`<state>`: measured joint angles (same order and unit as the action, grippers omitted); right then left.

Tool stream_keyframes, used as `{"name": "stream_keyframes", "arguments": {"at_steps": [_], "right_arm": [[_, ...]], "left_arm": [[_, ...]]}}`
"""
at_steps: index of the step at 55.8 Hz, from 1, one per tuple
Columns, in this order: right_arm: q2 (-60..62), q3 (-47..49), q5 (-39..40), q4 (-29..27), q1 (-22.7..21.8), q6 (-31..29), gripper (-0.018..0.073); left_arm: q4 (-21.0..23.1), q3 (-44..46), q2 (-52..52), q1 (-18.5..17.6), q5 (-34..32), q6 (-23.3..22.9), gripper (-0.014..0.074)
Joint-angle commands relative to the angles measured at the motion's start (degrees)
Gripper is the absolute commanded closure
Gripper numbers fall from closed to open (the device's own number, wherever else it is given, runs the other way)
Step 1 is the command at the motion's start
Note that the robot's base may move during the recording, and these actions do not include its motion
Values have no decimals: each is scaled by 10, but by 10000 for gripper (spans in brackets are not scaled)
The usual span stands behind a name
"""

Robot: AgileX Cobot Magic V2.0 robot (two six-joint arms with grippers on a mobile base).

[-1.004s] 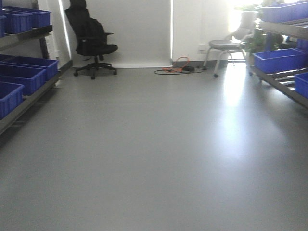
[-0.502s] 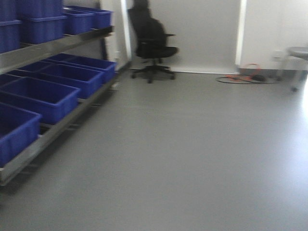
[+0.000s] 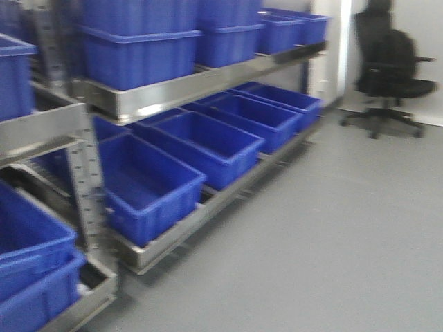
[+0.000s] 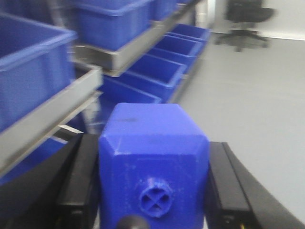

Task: Pick and sort blue part to right shelf
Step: 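Drive the base to the shelf rack of blue bins, then move the left gripper over a blue bin and release the part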

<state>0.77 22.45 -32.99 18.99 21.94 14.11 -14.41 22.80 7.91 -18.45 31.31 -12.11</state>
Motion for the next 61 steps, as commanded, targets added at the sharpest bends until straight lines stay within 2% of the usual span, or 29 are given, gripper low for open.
{"name": "stream_keyframes", "arguments": {"at_steps": [1, 61], "right_arm": [[-2, 15, 54, 13, -3, -4, 393], [-2, 15, 54, 13, -2, -4, 393]], "left_arm": [[-4, 16, 10, -2, -50, -7, 265], [-4, 16, 10, -2, -50, -7, 265]]}}
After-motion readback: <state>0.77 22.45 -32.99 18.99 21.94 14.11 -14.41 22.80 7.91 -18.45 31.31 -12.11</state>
